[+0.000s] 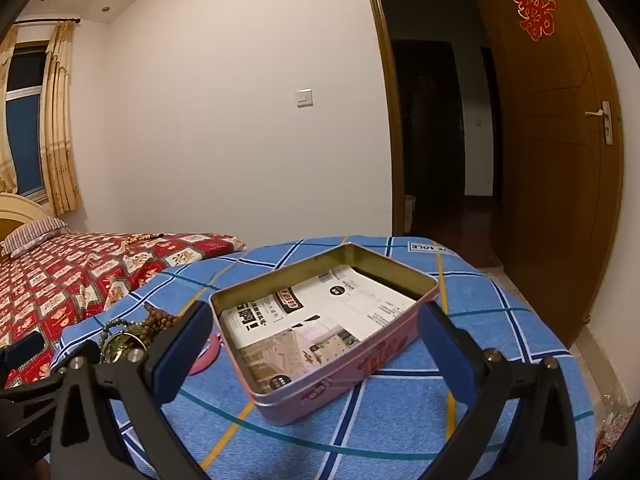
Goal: Organize jewelry
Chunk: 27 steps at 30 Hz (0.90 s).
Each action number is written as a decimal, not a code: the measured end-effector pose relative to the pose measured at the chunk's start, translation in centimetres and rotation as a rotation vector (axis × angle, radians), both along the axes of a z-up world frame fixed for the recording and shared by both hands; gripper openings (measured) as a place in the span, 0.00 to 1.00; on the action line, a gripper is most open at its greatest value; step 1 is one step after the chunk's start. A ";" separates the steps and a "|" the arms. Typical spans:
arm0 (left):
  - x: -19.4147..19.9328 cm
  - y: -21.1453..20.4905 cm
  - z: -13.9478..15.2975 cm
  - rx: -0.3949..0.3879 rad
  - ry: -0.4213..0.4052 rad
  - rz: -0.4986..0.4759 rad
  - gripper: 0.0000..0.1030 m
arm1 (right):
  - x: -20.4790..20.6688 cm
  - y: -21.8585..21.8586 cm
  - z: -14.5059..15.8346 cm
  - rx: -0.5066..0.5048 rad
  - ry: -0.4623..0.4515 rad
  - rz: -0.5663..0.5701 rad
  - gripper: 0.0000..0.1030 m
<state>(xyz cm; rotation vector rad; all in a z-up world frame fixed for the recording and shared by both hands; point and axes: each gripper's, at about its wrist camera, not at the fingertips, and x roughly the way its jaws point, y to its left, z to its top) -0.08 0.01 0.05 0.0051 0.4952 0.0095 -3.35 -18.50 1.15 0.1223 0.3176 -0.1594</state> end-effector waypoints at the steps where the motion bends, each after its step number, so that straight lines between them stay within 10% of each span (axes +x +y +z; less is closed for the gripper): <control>1: -0.1 0.0 0.0 0.003 -0.006 0.001 0.84 | 0.0 0.0 0.0 0.001 -0.010 0.000 1.00; 27: 0.0 0.1 0.1 0.014 0.007 0.009 0.84 | 0.3 0.0 -0.2 0.002 0.020 0.002 1.00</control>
